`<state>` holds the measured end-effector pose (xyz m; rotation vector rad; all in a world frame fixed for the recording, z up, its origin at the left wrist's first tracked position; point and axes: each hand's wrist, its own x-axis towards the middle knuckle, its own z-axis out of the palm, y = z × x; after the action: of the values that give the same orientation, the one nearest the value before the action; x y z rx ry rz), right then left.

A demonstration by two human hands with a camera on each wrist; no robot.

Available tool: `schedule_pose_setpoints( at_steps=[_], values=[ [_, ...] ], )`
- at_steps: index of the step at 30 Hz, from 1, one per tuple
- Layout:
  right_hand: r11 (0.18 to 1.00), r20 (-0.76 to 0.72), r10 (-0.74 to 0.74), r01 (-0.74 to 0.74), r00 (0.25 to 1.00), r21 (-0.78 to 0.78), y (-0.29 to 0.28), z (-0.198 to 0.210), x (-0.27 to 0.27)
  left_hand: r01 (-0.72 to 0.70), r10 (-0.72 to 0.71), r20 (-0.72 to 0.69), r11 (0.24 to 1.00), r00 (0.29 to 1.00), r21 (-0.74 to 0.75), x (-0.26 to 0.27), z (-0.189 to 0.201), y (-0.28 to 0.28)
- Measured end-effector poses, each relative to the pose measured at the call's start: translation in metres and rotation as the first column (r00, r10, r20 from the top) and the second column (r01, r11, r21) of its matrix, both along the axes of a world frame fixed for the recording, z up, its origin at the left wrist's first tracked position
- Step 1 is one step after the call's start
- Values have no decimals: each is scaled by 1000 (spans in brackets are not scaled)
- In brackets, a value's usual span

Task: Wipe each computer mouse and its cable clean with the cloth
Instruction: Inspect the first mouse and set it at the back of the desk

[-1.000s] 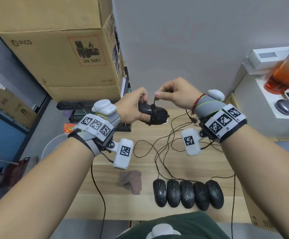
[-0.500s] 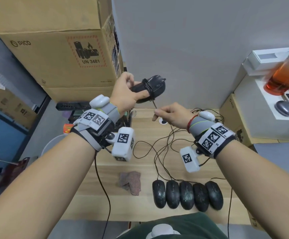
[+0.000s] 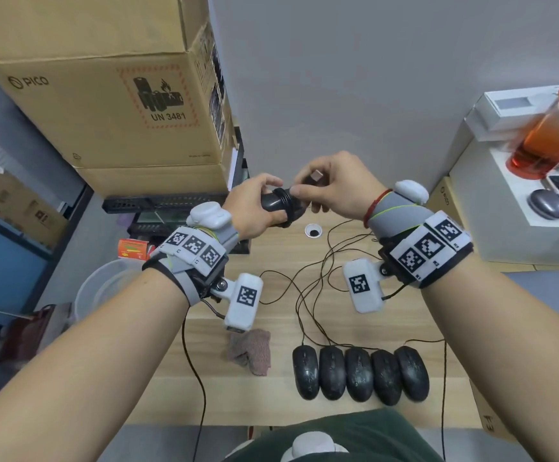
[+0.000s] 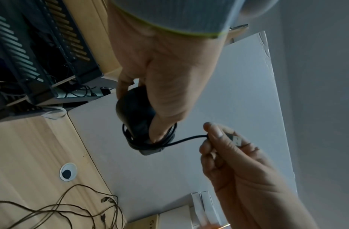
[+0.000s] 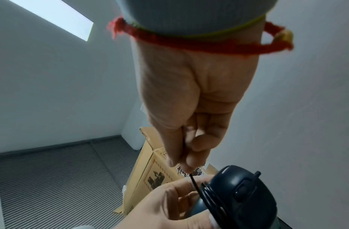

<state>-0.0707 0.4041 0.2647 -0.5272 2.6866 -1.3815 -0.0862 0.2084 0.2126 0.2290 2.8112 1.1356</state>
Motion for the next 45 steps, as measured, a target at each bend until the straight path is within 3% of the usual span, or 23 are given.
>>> schedule_pose_setpoints(
  at_steps=[4, 7, 10, 14, 20, 31, 40, 45],
  values=[
    [954, 113, 18, 17, 993, -300, 1, -10, 2, 41, -47, 86, 997, 995, 62, 2, -3, 4],
    [895, 171, 20, 58, 985, -443, 1, -16, 7, -36, 6, 133, 973, 991, 230, 6, -5, 6],
    [835, 258, 99, 61, 961, -547, -1, -20, 12, -141, 43, 233, 896, 972, 421, 8, -5, 8],
    [862, 378, 84, 123, 922, -491, -6, -26, 17, -226, 3, 362, 787, 932, 575, 8, 5, 11],
    [877, 459, 45, 185, 887, -443, -15, -29, 24, -263, 34, 343, 716, 939, 647, 12, 16, 17],
    [878, 528, -67, 302, 847, -372, -10, -27, 20, -45, -19, 101, 803, 995, 595, 24, 22, 20],
    [853, 492, -230, 418, 839, -314, -14, -27, 20, -41, 1, 62, 767, 998, 640, 24, 16, 17],
    [831, 431, -257, 426, 865, -358, -16, -28, 20, -46, 30, 35, 756, 999, 653, 22, 13, 17]
  ],
)
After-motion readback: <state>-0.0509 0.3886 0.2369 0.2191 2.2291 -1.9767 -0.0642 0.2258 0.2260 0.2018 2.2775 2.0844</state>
